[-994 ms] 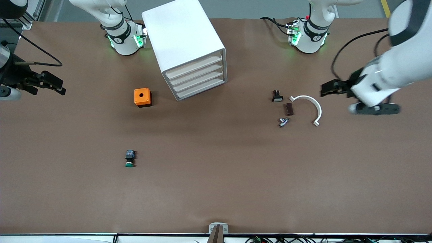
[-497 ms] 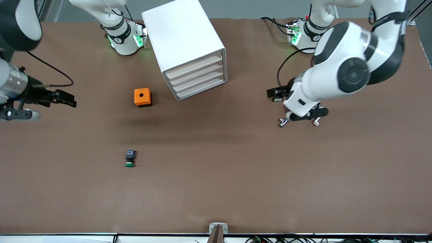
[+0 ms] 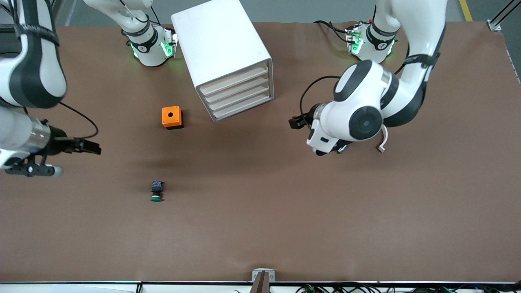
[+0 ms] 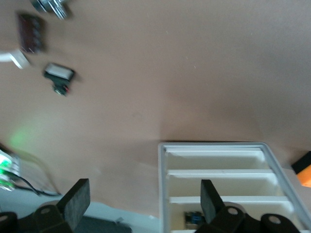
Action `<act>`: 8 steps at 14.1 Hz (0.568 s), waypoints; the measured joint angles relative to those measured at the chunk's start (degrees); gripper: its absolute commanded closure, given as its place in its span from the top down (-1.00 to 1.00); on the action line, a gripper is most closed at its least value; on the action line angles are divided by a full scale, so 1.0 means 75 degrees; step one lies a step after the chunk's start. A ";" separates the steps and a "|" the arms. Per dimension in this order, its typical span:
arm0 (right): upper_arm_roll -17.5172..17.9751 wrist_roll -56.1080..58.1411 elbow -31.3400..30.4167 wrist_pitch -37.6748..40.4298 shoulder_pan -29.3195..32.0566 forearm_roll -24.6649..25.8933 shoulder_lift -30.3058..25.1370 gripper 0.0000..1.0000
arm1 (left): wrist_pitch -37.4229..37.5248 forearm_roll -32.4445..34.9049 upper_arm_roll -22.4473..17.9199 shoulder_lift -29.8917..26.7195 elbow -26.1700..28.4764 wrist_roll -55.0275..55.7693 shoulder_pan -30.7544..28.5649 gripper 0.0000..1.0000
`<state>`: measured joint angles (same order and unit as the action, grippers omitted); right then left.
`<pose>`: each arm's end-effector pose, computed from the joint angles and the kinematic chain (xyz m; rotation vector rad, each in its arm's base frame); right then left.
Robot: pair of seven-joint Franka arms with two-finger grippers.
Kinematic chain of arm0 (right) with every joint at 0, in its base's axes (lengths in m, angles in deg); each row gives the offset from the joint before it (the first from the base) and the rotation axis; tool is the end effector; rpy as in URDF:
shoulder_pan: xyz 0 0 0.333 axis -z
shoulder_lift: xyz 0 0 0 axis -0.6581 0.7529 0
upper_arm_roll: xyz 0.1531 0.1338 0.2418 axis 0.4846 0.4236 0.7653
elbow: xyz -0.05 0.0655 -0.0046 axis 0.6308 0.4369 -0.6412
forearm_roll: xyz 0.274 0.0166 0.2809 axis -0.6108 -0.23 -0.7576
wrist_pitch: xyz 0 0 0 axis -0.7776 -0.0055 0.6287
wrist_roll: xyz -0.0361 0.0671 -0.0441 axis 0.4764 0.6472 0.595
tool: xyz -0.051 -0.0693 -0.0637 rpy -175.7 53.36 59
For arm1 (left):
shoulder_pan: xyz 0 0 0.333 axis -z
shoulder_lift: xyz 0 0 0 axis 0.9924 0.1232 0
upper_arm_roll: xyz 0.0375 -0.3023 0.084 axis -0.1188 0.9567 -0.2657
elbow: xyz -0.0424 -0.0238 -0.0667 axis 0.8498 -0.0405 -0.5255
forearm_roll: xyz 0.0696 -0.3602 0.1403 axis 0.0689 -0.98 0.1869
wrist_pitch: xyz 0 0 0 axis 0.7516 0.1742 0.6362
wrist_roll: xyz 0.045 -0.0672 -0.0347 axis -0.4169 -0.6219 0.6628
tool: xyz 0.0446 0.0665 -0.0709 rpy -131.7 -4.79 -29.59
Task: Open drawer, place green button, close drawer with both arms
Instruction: 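Reach the right gripper to the green button while the left gripper reaches the drawer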
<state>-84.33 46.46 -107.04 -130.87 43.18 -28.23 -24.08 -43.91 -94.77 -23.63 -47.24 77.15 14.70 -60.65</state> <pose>0.6320 -0.0124 0.4464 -3.1016 0.0995 0.1604 0.5446 -0.3638 0.4045 2.8475 0.6374 -0.8568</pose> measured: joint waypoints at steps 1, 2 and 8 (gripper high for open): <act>0.0024 -0.0050 -0.0118 -0.0458 -0.0034 -0.0008 0.0224 1.00 | -0.0051 -0.0174 0.0000 0.0113 -0.0031 0.0225 0.0029 0.99; 0.0047 -0.0219 -0.0243 -0.0927 -0.0112 -0.0017 0.0454 1.00 | -0.0077 -0.0301 0.0000 0.0196 -0.0076 0.0429 0.0042 0.99; 0.0083 -0.2051 -0.0470 -0.3059 -0.1034 0.0000 0.1856 1.00 | -0.0332 -0.1593 -0.0022 0.0884 -0.0551 0.2421 0.0026 0.99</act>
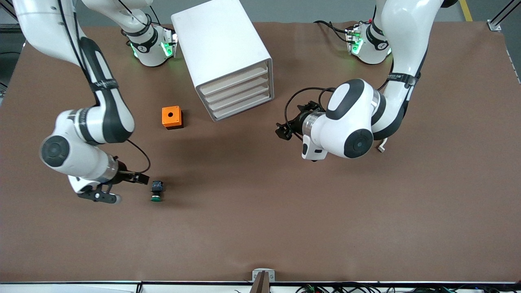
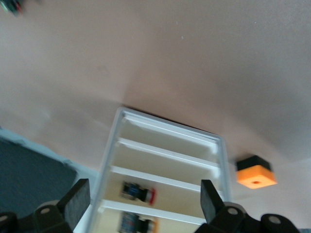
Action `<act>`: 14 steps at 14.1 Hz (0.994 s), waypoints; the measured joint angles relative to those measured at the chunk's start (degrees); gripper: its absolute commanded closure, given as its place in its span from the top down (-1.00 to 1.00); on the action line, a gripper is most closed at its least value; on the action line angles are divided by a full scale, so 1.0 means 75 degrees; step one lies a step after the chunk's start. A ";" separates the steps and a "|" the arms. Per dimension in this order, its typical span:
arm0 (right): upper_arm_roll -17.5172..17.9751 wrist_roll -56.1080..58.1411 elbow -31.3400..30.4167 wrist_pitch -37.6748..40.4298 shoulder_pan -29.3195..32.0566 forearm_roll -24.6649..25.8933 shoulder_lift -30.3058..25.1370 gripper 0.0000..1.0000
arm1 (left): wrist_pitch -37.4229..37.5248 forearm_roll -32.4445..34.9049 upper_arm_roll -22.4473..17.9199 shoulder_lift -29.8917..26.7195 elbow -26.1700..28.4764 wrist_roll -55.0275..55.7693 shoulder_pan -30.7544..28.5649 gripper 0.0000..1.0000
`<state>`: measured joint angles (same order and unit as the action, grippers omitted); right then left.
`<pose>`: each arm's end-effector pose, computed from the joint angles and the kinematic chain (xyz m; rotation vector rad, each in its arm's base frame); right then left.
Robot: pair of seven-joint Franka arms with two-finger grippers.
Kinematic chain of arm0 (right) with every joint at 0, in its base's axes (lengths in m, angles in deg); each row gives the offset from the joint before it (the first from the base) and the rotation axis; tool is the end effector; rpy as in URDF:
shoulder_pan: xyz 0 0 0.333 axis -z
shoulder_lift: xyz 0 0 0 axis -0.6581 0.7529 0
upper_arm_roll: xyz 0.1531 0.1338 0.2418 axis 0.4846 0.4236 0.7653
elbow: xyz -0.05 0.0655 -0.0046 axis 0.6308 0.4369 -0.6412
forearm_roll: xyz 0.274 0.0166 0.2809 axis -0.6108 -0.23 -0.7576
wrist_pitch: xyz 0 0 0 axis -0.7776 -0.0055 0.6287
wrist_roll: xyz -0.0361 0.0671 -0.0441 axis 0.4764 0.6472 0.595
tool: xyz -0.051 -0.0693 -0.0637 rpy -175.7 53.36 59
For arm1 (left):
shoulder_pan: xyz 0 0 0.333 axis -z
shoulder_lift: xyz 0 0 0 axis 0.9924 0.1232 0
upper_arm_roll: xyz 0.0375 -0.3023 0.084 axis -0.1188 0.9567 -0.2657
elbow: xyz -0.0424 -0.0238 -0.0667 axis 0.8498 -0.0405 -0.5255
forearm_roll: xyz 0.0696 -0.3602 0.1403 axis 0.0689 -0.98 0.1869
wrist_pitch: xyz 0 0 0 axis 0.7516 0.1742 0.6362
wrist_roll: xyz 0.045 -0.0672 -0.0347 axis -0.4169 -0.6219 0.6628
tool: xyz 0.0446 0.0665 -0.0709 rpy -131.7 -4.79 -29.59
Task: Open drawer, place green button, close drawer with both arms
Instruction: 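Reach the right gripper to the green button while the left gripper reaches the drawer, then grasp the green button with the right gripper while the left gripper grips the drawer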
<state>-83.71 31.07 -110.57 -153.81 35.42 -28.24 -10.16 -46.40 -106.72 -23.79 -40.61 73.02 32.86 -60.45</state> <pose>0.6670 0.0823 0.2917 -3.0906 0.3094 0.0234 0.5621 -0.3903 0.3726 2.5517 1.1203 -1.0910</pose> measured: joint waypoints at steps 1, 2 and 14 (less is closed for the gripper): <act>-0.0003 -0.0029 0.0000 -0.0274 -0.0010 0.0002 0.0219 1.00 | -0.0141 -0.0176 -0.0001 0.0164 -0.0027 0.0336 0.0001 0.99; -0.0023 -0.0030 0.0001 -0.0544 -0.0006 0.0005 0.0419 1.00 | -0.0286 -0.0277 -0.0001 0.0330 -0.0048 0.0656 0.0003 0.99; -0.0038 -0.0582 -0.0230 -0.1782 -0.0223 0.0065 0.1126 1.00 | -0.0493 -0.1877 0.0032 0.1818 -0.0323 0.4232 0.0149 0.99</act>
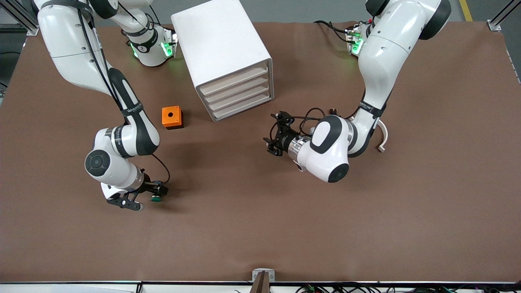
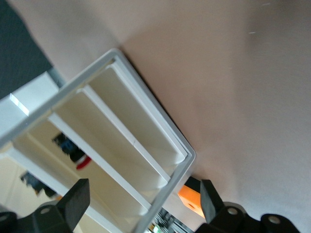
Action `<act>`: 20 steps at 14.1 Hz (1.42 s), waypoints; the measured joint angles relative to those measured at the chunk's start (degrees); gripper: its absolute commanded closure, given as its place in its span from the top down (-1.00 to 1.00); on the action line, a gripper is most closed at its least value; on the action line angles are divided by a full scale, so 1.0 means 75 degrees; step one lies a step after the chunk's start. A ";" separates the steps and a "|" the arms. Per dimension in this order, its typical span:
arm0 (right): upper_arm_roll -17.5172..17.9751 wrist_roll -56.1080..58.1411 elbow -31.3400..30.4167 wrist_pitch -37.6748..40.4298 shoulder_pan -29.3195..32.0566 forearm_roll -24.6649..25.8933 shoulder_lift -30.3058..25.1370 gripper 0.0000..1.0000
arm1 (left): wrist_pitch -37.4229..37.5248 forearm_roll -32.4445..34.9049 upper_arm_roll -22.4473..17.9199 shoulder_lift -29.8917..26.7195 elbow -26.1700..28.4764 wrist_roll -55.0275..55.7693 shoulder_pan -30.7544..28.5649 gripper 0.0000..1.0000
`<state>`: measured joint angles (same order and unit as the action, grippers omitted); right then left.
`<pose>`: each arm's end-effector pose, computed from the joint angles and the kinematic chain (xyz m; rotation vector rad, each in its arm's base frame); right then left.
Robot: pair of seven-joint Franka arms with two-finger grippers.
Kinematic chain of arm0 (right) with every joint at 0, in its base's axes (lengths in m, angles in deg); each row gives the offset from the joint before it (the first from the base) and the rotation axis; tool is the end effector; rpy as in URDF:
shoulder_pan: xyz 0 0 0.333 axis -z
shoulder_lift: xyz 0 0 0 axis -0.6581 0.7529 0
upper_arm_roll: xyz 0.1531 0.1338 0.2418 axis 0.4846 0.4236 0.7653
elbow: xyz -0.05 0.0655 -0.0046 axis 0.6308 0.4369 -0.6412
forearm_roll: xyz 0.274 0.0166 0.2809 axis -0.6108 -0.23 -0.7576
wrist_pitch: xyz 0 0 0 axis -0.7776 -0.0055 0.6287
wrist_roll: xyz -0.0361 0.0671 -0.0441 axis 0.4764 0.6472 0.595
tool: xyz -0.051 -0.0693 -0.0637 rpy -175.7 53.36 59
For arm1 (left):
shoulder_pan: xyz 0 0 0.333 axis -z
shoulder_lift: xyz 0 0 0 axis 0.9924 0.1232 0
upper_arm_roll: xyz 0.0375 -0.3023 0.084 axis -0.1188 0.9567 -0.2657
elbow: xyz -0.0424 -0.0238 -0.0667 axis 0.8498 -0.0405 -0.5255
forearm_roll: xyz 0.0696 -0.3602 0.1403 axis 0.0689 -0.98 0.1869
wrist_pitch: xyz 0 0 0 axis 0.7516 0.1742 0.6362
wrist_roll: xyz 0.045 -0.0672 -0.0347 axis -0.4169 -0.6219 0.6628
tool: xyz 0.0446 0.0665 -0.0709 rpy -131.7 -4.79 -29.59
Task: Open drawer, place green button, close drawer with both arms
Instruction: 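Grasp the green button with the right gripper while the left gripper grips the drawer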
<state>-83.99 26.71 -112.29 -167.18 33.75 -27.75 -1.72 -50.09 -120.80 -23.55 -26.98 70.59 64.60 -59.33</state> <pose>0.6675 0.0982 0.2004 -3.0776 0.3885 -0.0620 0.5635 -0.4230 0.2463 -1.9095 -1.8700 1.5150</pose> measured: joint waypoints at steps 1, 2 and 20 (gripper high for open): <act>0.0000 -0.0001 -0.0098 -0.0118 -0.0001 0.0006 0.0015 1.00 | 0.0012 -0.0211 0.0000 0.0091 -0.0013 0.0370 0.0003 0.99; 0.0000 -0.0003 -0.0173 -0.0172 -0.0002 0.0018 0.0028 1.00 | 0.0022 -0.0391 0.0001 0.0178 -0.0023 0.0688 0.0006 0.99; 0.0002 -0.0063 -0.0462 -0.0444 -0.0087 0.0315 0.0060 -0.33 | 0.1111 -0.1423 0.0028 0.1365 0.0296 0.3129 0.0740 0.14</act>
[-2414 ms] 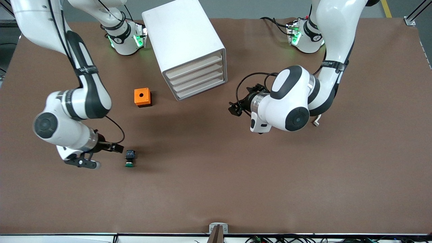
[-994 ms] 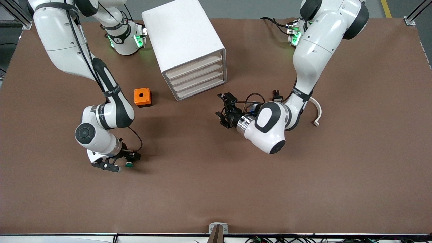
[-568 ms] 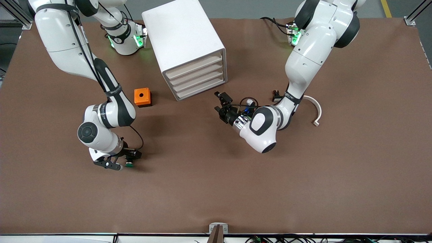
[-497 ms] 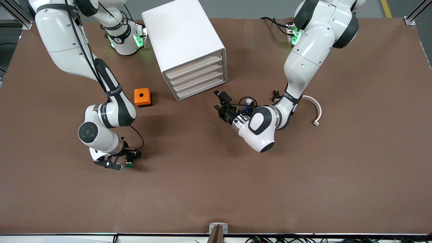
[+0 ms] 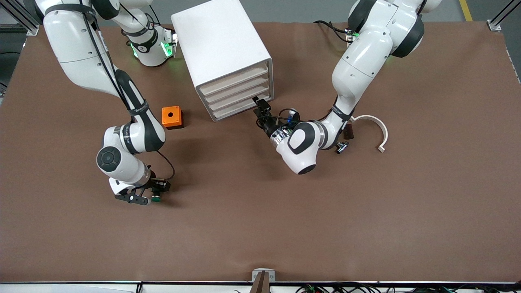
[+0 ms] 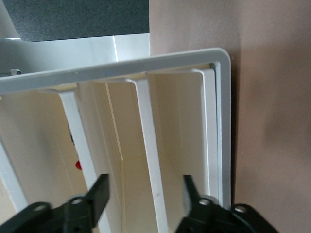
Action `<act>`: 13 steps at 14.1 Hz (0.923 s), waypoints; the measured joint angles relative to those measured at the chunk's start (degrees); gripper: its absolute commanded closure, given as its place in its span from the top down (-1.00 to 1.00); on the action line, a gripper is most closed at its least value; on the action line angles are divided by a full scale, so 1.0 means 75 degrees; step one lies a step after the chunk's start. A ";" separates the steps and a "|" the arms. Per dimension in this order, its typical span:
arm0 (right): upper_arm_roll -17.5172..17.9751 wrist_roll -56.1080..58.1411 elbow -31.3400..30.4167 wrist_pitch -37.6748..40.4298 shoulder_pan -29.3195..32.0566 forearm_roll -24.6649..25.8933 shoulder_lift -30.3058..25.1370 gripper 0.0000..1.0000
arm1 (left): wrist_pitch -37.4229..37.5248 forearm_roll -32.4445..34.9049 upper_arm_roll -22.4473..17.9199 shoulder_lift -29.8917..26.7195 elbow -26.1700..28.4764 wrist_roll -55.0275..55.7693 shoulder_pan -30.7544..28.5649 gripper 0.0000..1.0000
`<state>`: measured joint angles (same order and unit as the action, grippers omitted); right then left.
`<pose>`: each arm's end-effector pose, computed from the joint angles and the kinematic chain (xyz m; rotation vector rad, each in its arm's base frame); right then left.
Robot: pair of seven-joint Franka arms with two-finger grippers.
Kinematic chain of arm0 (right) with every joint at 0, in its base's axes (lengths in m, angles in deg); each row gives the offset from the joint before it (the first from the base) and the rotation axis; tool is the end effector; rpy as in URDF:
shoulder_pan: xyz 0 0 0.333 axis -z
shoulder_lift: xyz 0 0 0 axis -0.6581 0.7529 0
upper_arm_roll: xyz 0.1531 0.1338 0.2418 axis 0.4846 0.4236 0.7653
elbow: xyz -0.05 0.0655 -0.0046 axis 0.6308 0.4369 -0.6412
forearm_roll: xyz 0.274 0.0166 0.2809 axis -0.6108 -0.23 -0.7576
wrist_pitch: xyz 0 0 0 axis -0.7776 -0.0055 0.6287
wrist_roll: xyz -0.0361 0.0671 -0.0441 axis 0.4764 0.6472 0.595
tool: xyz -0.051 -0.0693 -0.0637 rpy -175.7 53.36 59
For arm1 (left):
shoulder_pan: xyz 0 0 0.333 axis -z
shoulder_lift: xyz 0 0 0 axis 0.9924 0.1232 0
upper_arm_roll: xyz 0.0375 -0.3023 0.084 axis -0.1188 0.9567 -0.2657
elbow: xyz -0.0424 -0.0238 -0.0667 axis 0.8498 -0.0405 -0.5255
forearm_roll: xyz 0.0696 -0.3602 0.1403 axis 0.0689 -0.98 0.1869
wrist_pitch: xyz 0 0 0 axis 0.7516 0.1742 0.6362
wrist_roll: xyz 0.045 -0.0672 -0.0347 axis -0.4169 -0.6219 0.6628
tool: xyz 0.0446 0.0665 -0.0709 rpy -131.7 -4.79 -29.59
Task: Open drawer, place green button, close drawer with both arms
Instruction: 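Grasp the green button with the right gripper while the left gripper grips the drawer, then pull the drawer out with the left gripper while the right gripper lifts the button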
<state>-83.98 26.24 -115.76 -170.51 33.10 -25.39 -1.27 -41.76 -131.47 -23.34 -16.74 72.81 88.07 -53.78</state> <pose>0.6507 0.1037 0.1760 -3.1113 0.3377 -0.0576 0.4690 -0.4720 0.1321 -1.1192 -1.7468 1.5215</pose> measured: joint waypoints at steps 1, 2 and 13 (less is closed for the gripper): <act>0.0000 0.0000 0.0000 0.0000 0.0000 0.0008 0.0000 -0.57 | 0.0010 -0.0001 0.0000 0.0033 0.0028 0.0002 0.0002 0.08; 0.0000 0.0000 0.0000 0.0000 0.0000 0.0010 0.0000 -0.81 | 0.0034 -0.0007 0.0000 0.0068 0.0039 0.0006 0.0005 0.05; 0.0074 -0.1378 0.0347 0.1460 -0.0238 0.0019 -0.0566 -0.99 | 0.0405 -0.0169 0.0005 0.0243 0.0274 0.0314 0.0443 -0.10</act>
<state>-83.42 15.90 -113.16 -159.56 31.32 -25.25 -5.52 -38.73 -132.73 -23.30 -14.92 74.87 90.42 -50.46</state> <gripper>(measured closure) 0.581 0.507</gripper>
